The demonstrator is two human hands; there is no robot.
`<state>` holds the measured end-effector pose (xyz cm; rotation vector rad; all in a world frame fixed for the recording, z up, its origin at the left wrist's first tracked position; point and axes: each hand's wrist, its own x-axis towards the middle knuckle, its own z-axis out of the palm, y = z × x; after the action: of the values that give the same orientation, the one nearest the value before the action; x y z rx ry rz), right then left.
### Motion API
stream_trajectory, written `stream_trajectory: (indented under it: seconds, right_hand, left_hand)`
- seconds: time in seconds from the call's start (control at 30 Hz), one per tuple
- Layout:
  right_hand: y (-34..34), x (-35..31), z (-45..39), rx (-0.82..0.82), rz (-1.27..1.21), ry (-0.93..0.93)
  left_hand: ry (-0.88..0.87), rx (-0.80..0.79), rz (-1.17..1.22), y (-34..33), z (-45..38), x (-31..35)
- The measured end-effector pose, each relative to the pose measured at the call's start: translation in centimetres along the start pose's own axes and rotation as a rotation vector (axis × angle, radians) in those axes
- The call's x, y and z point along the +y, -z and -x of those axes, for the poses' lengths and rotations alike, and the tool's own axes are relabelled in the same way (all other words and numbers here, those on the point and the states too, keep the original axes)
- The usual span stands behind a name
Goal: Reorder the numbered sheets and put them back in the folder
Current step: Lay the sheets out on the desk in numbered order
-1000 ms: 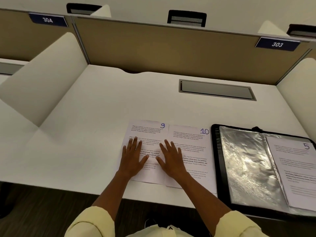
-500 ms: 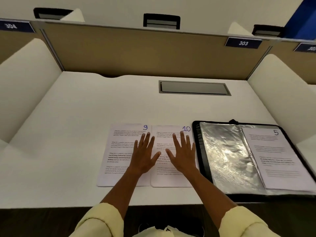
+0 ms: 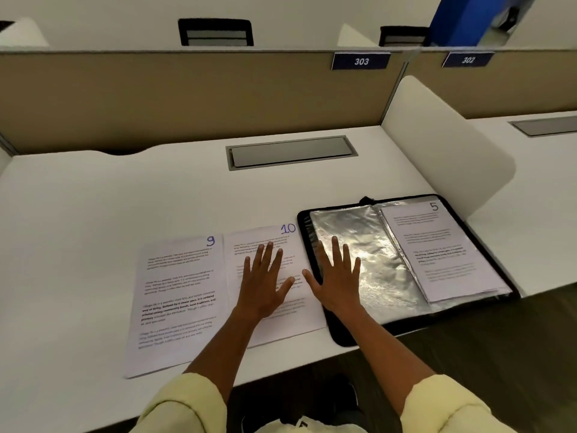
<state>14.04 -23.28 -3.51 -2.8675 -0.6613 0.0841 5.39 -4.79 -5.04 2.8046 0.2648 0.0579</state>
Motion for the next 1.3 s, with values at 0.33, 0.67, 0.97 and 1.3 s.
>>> stream_trajectory:
  seconds: [0.33,0.67,0.97,1.3]
  right_hand:
    - [1.5,8.6,-0.8,0.015,-0.037,-0.091]
    - [4.2,20.3,-2.8,0.005,-0.044,-0.142]
    - [5.7,30.3,-4.3,-0.048,-0.048,-0.210]
    - [6.6,36.4,-5.0,-0.059,-0.143,-0.356]
  left_hand:
    - [-0.064,-0.027,-0.007,-1.4,-4.3,7.8]
    - [-0.093,-0.042,0.015,-4.6,-9.1,18.0]
    - [-0.078,-0.123,0.020,-7.9,-12.0,26.5]
    - [-0.050,-0.283,0.016,-10.0,-13.4,31.5]
